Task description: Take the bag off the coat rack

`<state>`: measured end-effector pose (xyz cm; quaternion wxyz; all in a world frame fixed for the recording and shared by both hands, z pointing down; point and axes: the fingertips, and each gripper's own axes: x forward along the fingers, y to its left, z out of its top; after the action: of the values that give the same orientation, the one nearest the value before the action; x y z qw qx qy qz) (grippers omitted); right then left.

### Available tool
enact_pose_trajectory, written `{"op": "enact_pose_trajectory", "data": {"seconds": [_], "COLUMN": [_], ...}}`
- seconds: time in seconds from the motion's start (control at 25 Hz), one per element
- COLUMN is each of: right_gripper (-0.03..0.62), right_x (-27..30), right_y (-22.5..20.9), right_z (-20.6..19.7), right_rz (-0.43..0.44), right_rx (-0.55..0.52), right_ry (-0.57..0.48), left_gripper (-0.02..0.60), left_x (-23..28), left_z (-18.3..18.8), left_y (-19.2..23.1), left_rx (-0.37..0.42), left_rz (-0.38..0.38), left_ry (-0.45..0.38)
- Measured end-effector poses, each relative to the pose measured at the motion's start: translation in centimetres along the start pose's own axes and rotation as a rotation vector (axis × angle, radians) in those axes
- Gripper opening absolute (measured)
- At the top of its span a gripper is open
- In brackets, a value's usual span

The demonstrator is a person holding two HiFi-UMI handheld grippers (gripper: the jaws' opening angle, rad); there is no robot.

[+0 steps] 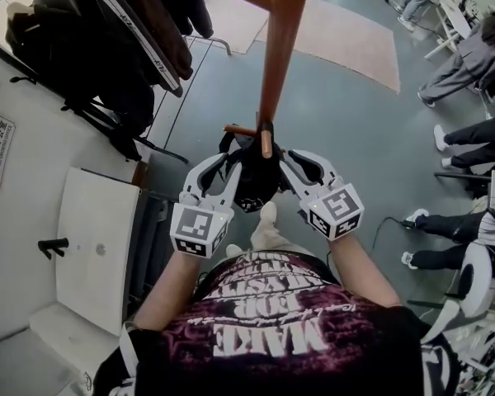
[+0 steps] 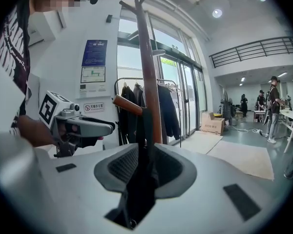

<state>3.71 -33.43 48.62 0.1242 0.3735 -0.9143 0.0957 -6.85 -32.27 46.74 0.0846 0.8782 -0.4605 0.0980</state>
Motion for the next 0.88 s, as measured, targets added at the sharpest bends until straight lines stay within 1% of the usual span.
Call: {"op": "enact_pose_trajectory", "data": {"seconds": [0.32, 0.64, 0.88], "right_gripper": [0.104, 0.106, 0.106], "right_x": [1.9, 3.7, 4.5], "right_y": [-1.0, -0.9, -1.0], "right_z": [-0.6, -1.8, -2.3], "right_rz": [0.027, 0.064, 0.075], "right_rx": [0.002, 0.026, 0.036], "right_ry": [0.029, 0.043, 0.05], "left_gripper": [0.098, 0.1, 0.1], "left_x": [3.3, 5.9, 7.2], "left_z": [-1.6, -2.9, -2.8], "left_y": [0.1, -0.4, -1.2], "left_rx": [0.005, 0.039, 0.057], "left_rz": [-0.026, -0.05, -0.056], "left_ry": [0.047, 0.088, 0.098]}}
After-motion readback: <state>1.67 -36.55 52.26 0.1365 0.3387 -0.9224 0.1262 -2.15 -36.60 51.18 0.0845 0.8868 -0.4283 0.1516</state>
